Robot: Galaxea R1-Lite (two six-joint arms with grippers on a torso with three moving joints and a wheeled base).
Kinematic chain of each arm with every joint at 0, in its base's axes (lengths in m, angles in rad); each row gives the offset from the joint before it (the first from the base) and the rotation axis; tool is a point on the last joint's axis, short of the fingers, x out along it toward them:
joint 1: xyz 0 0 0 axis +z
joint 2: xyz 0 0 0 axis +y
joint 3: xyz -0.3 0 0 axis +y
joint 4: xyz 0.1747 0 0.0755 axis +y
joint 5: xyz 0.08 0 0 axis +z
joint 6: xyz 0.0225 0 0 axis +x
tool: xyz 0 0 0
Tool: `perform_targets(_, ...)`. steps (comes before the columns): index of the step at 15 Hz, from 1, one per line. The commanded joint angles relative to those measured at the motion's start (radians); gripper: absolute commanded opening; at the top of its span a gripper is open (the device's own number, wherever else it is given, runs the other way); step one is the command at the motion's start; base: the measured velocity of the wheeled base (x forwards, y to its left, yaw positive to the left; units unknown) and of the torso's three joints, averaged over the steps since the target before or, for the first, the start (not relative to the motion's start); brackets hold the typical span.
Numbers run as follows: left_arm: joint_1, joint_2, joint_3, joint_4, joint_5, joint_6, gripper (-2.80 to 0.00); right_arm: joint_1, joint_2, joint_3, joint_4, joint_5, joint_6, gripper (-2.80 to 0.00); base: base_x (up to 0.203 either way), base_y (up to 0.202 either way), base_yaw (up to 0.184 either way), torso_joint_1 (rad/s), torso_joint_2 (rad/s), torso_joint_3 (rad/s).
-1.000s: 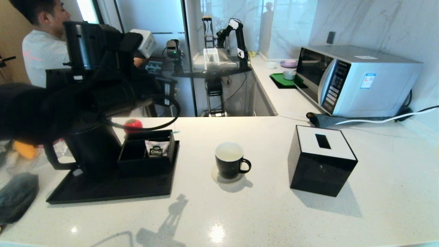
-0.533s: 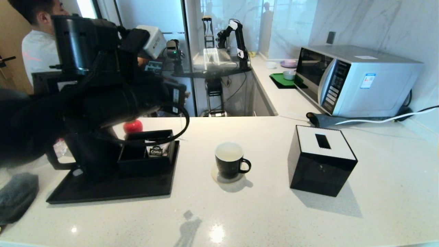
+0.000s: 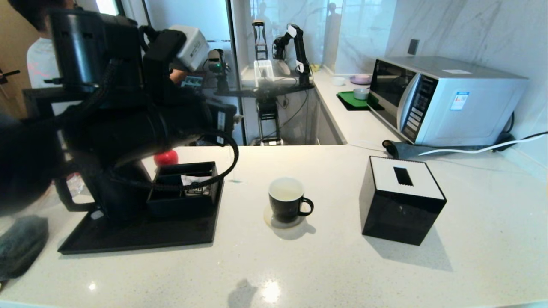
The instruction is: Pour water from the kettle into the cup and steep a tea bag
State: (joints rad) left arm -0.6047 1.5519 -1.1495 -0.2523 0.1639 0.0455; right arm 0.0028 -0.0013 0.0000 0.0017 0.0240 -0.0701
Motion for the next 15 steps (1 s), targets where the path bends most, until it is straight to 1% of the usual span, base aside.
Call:
perform_targets(1,-0.013,-0.016,0.029,-0.004,0.014,0.000,-2.80,0.000,0.001,0.000,0.000,-0.001,-0.010,-2.80,0.000,0.000,0.000,0.000,0.00,0.000)
perform_targets(5,-0.032,-0.019,0.039,-0.005,0.014,-0.001,-2.80,0.000,0.001,-0.005,-0.012,0.001,-0.034,-2.80,0.000,0.000,0.000,0.000,0.00,0.000)
perform_targets(7,-0.032,-0.019,0.039,-0.005,0.014,-0.001,-2.80,0.000,0.008,-0.055,0.006,0.019,-0.035,-2.80,0.000,0.000,0.000,0.000,0.00,0.000)
perform_targets(9,-0.032,-0.016,0.039,-0.005,0.013,-0.001,-2.80,0.000,0.064,-0.103,0.015,0.038,-0.036,-2.80,0.000,0.000,0.000,0.000,0.00,0.000)
perform_targets(12,-0.031,-0.013,0.039,-0.005,0.013,-0.001,-2.80,0.015,0.236,-0.174,-0.021,0.101,-0.037,-2.80,0.000,0.000,0.000,0.000,0.00,0.000)
perform_targets(15,-0.033,-0.004,0.039,-0.006,0.010,-0.001,-2.80,0.066,0.484,-0.222,-0.159,0.143,-0.041,-2.80,0.000,0.000,0.000,0.000,0.00,0.000)
